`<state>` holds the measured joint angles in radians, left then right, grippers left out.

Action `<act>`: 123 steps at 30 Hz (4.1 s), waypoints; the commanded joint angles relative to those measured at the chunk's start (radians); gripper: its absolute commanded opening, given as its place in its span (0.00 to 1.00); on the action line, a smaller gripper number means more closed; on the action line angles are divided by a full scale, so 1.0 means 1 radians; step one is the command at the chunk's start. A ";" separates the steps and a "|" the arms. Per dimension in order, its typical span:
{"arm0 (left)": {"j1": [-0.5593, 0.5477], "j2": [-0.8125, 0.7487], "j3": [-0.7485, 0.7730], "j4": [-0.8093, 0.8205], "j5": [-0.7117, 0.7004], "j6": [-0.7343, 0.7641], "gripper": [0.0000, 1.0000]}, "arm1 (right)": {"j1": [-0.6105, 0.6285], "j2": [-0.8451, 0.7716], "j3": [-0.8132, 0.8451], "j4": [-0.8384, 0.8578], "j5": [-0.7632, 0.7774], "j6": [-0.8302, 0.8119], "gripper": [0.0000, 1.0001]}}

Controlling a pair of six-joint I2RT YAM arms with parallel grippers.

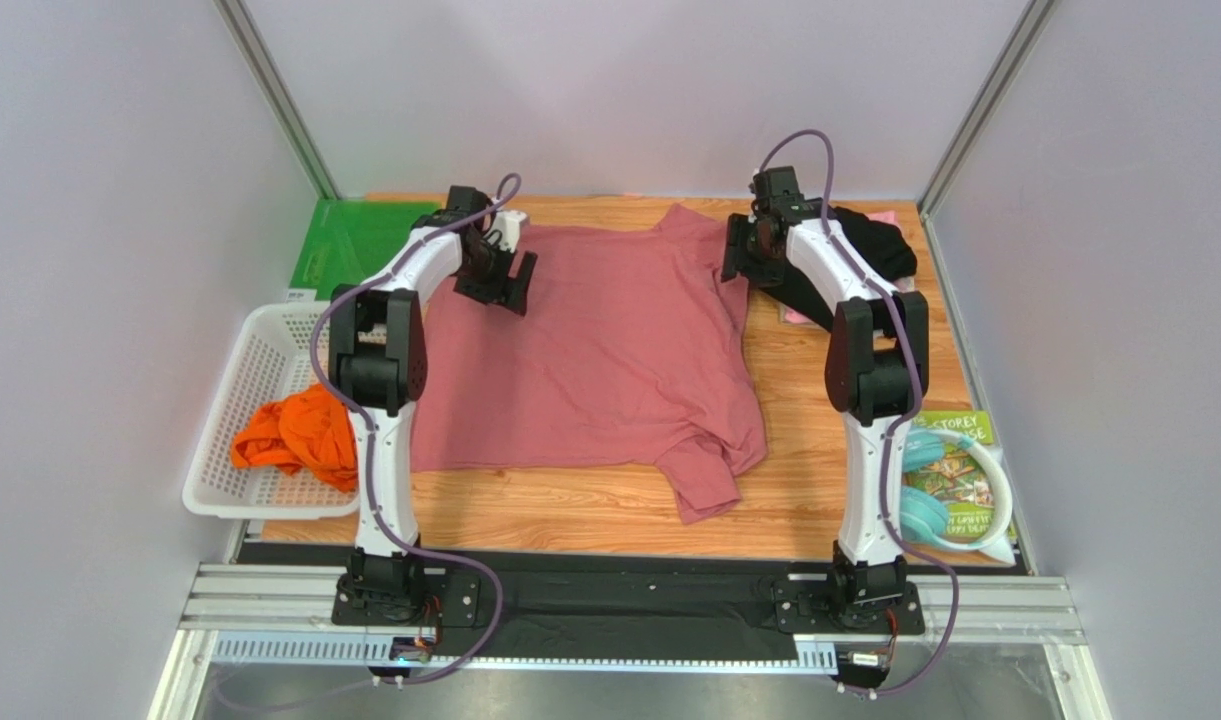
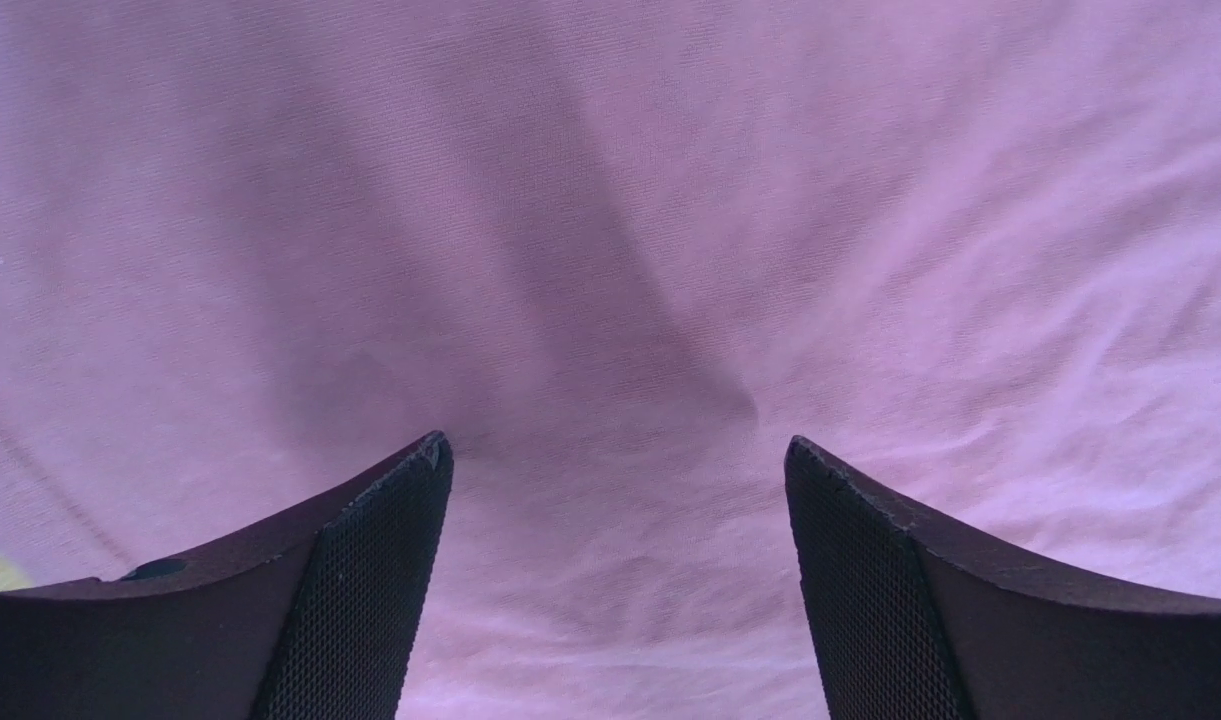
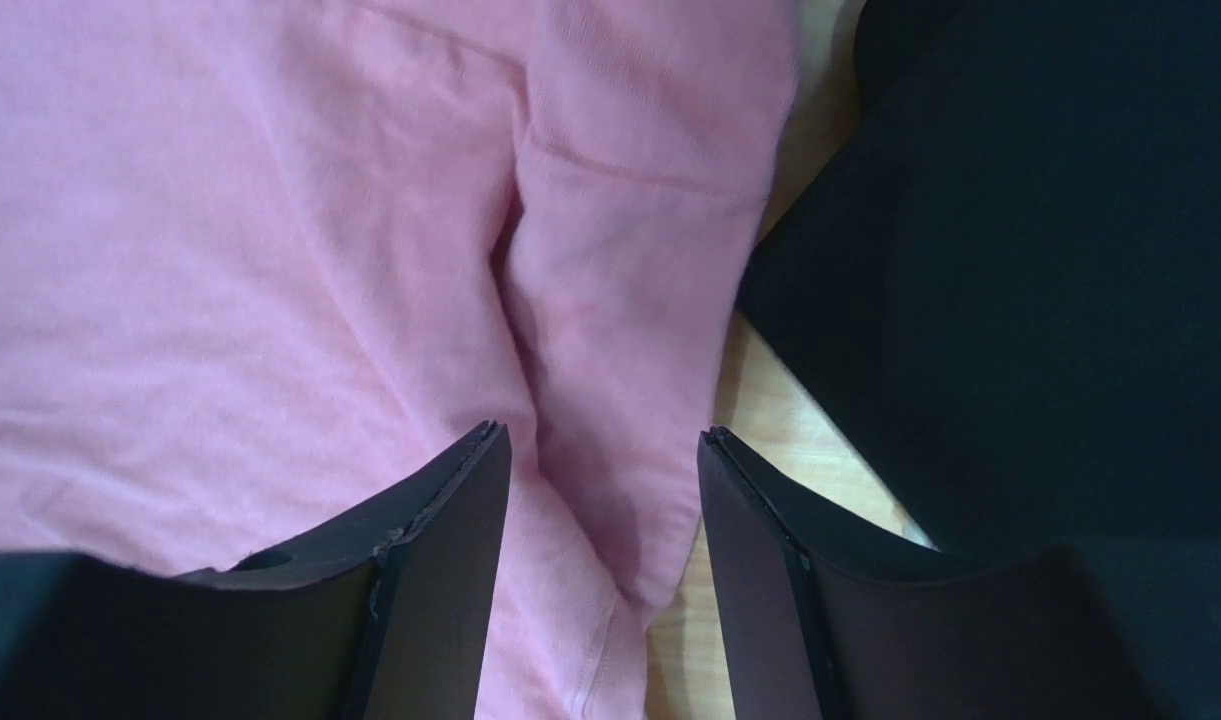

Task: Fold and stack the t-shirts
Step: Flatten out the tshirt

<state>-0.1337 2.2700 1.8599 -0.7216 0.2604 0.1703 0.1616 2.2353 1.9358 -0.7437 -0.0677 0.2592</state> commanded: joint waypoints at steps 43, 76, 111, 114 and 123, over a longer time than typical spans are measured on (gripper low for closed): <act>0.032 -0.093 -0.079 0.031 -0.001 0.014 0.80 | -0.126 0.132 0.439 -0.049 0.020 0.000 0.00; 0.031 -0.559 -0.273 -0.136 0.103 0.060 0.91 | 0.371 -0.839 -0.650 -0.106 0.329 0.227 1.00; 0.029 -0.678 -0.670 -0.044 0.037 0.161 0.86 | 0.619 -0.971 -1.069 -0.114 0.487 0.480 0.85; 0.029 -0.681 -0.668 -0.044 0.034 0.167 0.86 | 0.592 -0.927 -1.074 -0.076 0.490 0.457 0.79; 0.029 -0.664 -0.670 -0.038 0.031 0.176 0.85 | 0.527 -0.872 -1.072 0.006 0.451 0.408 0.60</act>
<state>-0.1024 1.5921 1.1839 -0.7792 0.2863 0.3164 0.6956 1.3563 0.8276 -0.8078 0.3759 0.6987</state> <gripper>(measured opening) 0.856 0.630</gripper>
